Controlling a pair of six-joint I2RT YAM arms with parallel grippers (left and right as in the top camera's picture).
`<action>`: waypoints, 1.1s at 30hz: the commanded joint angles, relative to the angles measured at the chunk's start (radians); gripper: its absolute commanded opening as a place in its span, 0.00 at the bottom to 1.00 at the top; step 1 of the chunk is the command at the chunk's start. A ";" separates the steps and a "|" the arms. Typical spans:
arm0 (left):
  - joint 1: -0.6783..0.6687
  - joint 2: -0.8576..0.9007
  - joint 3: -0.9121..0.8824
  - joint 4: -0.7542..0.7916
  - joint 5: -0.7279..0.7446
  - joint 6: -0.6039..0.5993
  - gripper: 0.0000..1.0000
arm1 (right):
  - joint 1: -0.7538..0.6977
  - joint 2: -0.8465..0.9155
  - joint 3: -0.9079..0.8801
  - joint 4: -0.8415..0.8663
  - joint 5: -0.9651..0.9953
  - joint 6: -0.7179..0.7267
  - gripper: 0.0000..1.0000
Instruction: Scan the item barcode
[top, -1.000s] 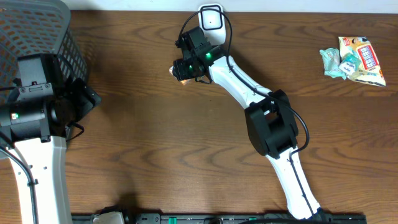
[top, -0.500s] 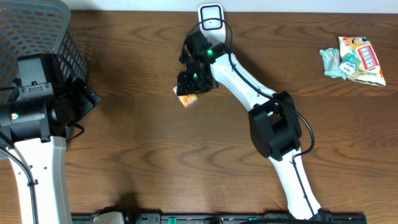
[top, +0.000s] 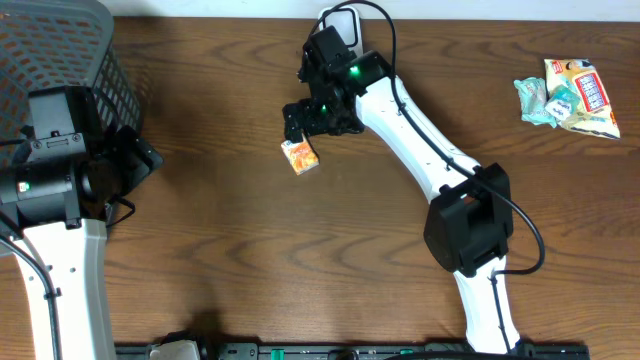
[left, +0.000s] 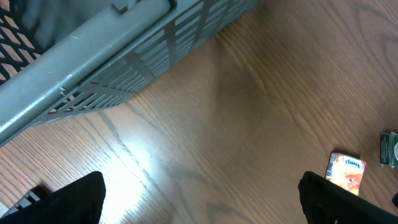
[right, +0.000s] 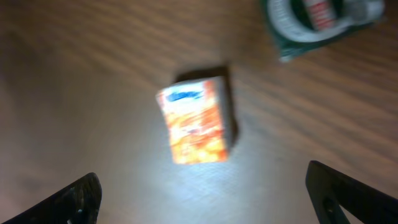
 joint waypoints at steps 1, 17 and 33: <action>0.003 0.000 0.002 -0.001 -0.003 -0.009 0.97 | 0.006 0.004 0.002 0.018 0.171 -0.006 0.99; 0.003 0.000 0.002 -0.001 -0.003 -0.009 0.97 | -0.005 0.018 -0.182 0.159 -0.116 -0.258 0.88; 0.003 0.000 0.002 -0.001 -0.003 -0.009 0.98 | -0.042 0.018 -0.396 0.398 -0.262 -0.297 0.72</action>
